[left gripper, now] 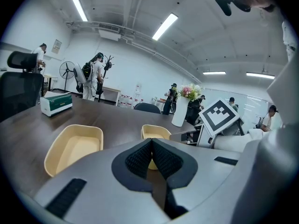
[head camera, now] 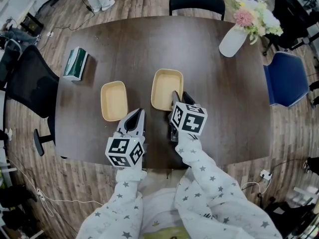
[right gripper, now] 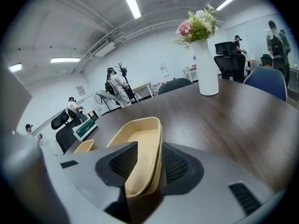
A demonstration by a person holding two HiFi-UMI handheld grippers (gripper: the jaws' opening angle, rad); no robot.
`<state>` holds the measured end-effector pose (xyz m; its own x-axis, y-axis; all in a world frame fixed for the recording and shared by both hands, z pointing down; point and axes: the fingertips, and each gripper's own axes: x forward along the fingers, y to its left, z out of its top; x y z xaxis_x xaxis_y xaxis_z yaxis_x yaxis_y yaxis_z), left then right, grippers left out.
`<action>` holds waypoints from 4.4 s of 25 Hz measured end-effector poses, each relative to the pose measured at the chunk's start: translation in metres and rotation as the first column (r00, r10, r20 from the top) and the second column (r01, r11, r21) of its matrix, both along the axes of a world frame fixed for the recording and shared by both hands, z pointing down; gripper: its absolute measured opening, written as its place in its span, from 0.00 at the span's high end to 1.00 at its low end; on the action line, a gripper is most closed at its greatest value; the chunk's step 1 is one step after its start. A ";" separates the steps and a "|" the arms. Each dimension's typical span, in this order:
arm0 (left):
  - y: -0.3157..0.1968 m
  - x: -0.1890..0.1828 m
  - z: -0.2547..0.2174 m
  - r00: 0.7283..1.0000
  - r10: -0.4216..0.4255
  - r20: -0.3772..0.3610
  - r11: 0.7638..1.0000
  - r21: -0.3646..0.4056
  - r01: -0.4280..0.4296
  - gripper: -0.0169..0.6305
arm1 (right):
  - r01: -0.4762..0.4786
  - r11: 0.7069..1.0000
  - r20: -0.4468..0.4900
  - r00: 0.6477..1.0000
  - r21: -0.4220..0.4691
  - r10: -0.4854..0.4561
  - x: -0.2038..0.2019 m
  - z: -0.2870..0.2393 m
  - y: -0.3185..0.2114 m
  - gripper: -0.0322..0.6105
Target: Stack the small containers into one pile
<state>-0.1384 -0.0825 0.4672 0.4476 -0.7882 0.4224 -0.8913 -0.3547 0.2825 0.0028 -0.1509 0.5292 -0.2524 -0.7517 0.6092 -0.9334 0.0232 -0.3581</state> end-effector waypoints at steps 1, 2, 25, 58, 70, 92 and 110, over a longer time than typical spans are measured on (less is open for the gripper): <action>0.000 -0.001 0.000 1.000 -0.003 0.000 1.000 0.002 0.003 0.94 | 0.004 1.000 -0.005 1.000 0.004 -0.004 0.001 0.000 0.000 0.72; -0.001 -0.001 0.000 1.000 -0.005 0.000 1.000 0.003 0.005 0.94 | 0.008 1.000 -0.011 1.000 0.008 -0.008 0.002 0.000 0.000 0.71; 0.041 -0.013 -0.039 0.968 -0.248 0.027 0.967 0.076 0.245 0.94 | 0.386 0.915 0.067 0.916 0.118 -0.395 -0.050 -0.060 0.026 0.89; 0.049 -0.143 0.006 0.946 -0.322 0.021 0.946 -0.040 0.323 0.94 | 0.506 0.862 0.218 0.845 -0.029 -0.488 -0.225 0.007 0.016 0.70; 0.052 -0.155 0.010 0.945 -0.327 0.028 0.943 -0.051 0.328 0.94 | 0.469 0.872 0.124 0.882 -0.140 -0.455 -0.225 0.036 0.012 0.80; 0.047 -0.160 -0.024 0.935 -0.350 0.052 0.936 0.047 0.348 0.94 | 0.355 0.934 0.220 0.914 -0.035 -0.340 -0.176 -0.027 0.000 0.87; 0.009 -0.078 -0.041 0.984 -0.175 0.037 0.982 0.080 0.171 0.94 | 0.062 0.998 0.259 0.964 -0.023 -0.054 -0.052 -0.045 -0.014 0.88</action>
<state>-0.2164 -0.0731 0.4263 0.2841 -0.8828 0.3741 -0.9519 -0.2131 0.2200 -0.0494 -0.1647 0.4837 -0.4465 -0.7131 0.5405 -0.8068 0.0597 -0.5878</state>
